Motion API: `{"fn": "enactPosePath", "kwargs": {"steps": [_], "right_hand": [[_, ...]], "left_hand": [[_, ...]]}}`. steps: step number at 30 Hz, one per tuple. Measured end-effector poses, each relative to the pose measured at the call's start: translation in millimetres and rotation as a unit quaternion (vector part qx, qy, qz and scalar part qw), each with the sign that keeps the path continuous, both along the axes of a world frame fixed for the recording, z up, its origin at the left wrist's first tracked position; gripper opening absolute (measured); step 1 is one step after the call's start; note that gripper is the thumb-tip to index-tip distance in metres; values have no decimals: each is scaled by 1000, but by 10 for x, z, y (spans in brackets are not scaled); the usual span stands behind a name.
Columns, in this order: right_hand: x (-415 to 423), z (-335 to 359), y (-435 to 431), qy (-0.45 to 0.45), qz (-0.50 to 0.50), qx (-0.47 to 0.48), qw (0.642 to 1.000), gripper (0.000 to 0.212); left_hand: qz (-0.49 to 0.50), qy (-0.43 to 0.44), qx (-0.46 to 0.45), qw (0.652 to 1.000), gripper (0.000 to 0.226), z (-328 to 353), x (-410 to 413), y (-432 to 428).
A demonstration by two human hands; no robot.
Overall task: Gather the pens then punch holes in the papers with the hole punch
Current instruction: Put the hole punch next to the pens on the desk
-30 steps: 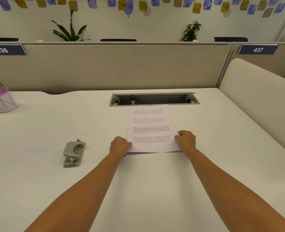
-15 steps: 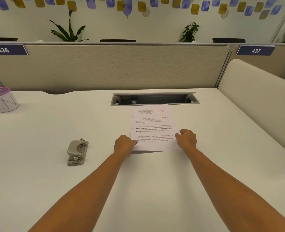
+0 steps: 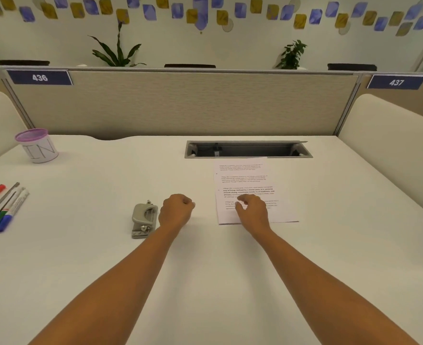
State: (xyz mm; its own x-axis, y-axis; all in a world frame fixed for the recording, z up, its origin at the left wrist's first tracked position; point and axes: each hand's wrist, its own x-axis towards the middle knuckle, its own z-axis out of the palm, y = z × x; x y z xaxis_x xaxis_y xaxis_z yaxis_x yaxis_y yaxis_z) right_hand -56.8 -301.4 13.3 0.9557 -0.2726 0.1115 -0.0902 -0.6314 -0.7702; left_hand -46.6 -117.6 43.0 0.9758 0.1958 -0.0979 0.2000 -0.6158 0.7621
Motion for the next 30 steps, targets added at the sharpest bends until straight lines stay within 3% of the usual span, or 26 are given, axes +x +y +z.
{"fn": "enactPosePath", "kwargs": {"steps": [5,8,11,14,20,24,30], "right_hand": [[-66,-112,460,7,89,-65,994,32],[-154,-225,677,-10,146,-129,981,33],[-219,-337,811,-15,209,-178,961,32],[-247,-407,835,-18,212,-190,958,33],[-269,-436,841,-22,200,-194,960,35],[-286,-422,849,-27,187,-196,962,35],[-293,-418,857,-32,180,-202,962,34]], "left_hand": [[64,-93,114,987,21,12,6,598],[110,-79,122,983,28,-40,25,917],[124,-17,72,989,34,-103,54,1124],[95,39,0,995,18,-171,59,1202],[107,45,-216,969,19,-205,108,1260],[119,22,-241,963,10,-195,126,1403],[109,71,-212,969,9,-292,90,1500]]}}
